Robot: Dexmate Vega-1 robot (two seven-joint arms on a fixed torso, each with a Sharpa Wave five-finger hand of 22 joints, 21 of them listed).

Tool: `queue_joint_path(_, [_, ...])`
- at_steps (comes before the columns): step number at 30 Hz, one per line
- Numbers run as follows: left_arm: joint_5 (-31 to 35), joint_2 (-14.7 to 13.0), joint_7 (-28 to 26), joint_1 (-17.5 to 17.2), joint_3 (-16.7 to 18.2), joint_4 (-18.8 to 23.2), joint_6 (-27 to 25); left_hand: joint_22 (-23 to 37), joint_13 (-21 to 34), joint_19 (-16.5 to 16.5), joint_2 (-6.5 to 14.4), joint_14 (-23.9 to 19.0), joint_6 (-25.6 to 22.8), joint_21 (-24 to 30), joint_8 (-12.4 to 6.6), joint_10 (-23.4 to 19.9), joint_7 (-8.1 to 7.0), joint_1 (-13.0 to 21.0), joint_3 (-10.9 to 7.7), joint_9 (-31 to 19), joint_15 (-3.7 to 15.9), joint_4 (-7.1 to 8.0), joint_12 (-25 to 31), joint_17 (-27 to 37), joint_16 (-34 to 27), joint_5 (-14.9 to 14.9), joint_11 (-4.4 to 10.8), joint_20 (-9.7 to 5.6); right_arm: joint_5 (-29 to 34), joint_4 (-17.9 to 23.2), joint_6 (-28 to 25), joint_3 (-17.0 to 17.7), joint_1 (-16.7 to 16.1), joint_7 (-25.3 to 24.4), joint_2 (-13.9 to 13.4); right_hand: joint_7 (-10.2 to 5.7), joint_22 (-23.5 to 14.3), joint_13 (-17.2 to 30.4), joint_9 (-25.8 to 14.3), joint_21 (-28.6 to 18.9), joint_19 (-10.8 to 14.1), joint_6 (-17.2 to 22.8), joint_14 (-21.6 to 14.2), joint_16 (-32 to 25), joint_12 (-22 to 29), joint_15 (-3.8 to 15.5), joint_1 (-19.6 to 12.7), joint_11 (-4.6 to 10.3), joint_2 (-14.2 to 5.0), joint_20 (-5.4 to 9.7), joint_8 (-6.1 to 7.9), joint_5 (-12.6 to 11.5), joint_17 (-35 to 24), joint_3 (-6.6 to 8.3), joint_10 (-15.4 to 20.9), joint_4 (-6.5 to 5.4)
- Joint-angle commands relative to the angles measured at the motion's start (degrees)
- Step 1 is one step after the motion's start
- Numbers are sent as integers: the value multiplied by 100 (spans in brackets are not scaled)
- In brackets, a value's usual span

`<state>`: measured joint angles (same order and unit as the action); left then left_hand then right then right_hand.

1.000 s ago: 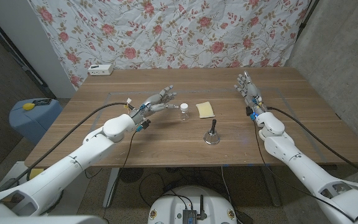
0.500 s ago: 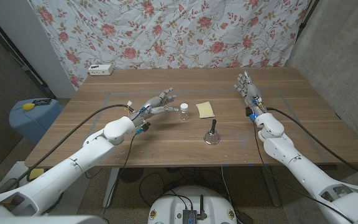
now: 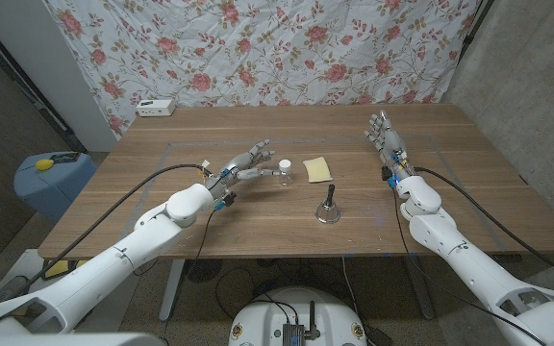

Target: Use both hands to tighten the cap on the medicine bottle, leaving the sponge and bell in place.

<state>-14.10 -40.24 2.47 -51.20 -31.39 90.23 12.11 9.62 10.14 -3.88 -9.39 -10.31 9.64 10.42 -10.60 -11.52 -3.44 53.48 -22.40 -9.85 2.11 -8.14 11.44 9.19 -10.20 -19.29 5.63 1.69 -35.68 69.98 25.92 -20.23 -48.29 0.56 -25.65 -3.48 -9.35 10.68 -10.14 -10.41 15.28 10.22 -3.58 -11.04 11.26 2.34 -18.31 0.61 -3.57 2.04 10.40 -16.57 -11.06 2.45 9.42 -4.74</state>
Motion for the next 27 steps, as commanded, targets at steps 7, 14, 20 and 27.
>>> queue_joint_path(7, [299, 322, -291, 35, -170, -432, 262, -3, 0, 129, 65, -198, 1162, 63, -69, -206, 38, 74, 146, -19, 814, 11, 44, 9, -48, -53, 113, -71, -80, 3, 43, 48, -53, 52, -23, 34, -18, 8, -15, -23, 23, -13, -34, -10, 18, 78, 38, -36, 4, 405, 22, -34, -12, -52, 26, -5])
queue_joint_path(14, [324, 393, -248, 105, -220, -560, 342, -3, 0, 165, 92, -339, 1080, 53, -77, -365, 86, 107, 226, -19, 872, 20, 65, 9, -58, -59, 143, -128, -86, 20, 83, 63, -93, 49, -23, 36, -18, 8, -15, -22, 21, -12, -35, -10, 20, 78, 44, -35, 1, 405, 22, -41, -12, -59, 29, -7])
queue_joint_path(20, [380, 453, -237, 170, -265, -631, 399, -3, -1, 159, 100, -359, 1077, 42, -68, -358, 105, 117, 262, -19, 873, 25, 44, 9, -46, -61, 138, -141, -98, 53, 114, 81, -148, 46, -35, 37, -18, 8, -15, -23, 21, -6, -34, -10, 19, 79, 49, -32, -3, 403, 25, -47, -12, -64, 29, -8])
queue_joint_path(27, [378, 476, -243, 164, -284, -628, 360, -3, -1, 150, 111, -410, 1047, 32, -67, -417, 128, 128, 304, -19, 899, 33, 47, 8, -45, -64, 148, -141, -123, 59, 156, 106, -171, 65, -35, 36, -18, 8, -15, -23, 22, -3, -34, -10, 19, 73, 56, -27, -6, 402, 26, -55, -12, -72, 28, -10])
